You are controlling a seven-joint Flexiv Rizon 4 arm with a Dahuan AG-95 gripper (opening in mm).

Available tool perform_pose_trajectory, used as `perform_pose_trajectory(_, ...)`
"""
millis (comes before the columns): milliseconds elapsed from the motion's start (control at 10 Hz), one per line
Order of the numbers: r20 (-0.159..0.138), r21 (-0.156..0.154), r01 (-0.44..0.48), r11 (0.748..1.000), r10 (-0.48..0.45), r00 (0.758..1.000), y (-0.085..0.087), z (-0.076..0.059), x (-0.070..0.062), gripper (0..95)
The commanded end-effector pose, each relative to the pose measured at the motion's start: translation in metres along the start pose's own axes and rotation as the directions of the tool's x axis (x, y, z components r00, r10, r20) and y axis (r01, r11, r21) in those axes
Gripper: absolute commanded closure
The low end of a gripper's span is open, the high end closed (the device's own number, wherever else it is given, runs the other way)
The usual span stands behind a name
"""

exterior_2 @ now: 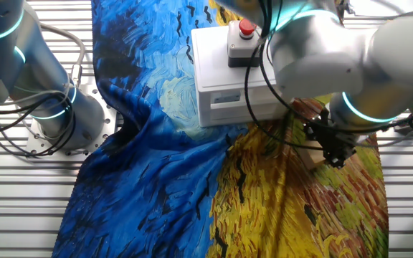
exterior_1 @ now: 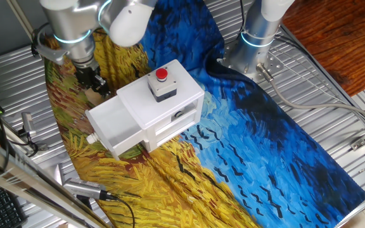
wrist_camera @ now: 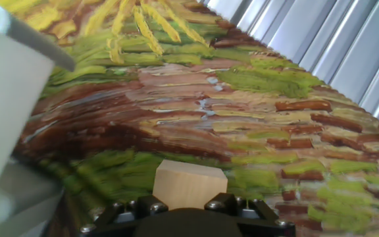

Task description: Take something out of a drawer

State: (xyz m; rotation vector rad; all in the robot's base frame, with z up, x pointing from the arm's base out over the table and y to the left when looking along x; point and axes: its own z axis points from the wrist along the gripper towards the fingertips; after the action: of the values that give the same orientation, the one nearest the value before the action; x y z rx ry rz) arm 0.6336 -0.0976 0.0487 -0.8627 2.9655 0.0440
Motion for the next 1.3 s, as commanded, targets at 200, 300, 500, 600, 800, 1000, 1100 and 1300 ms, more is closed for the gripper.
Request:
perform_pose_trajectory(200, 0.023, 0.002, 0.001, 1.000, -0.001, 1.000, 0.000, 0.003, 0.001, 95.0)
perform_pose_trajectory(300, 0.026, 0.003, -0.001, 1.000, 0.000, 1.000, 0.000, 0.004, 0.001, 95.0)
perform_pose_trajectory(500, 0.024, 0.007, -0.004, 1.000, 0.004, 1.000, 0.000, 0.008, 0.001, 95.0)
perform_pose_trajectory(600, 0.028, 0.001, -0.011, 1.000, 0.011, 1.000, 0.000, 0.010, 0.001, 95.0)
perform_pose_trajectory(800, 0.028, -0.013, -0.018, 1.000, 0.019, 0.999, 0.000, 0.010, 0.001, 95.0)
perform_pose_trajectory(1000, 0.027, -0.014, -0.016, 1.000, 0.016, 0.999, 0.000, 0.007, 0.001, 76.0)
perform_pose_trajectory(1100, 0.025, -0.015, -0.009, 1.000, 0.010, 1.000, 0.000, 0.003, 0.001, 38.0)
perform_pose_trajectory(1300, 0.027, -0.015, -0.005, 1.000, 0.005, 1.000, 0.001, -0.002, 0.001, 19.0)
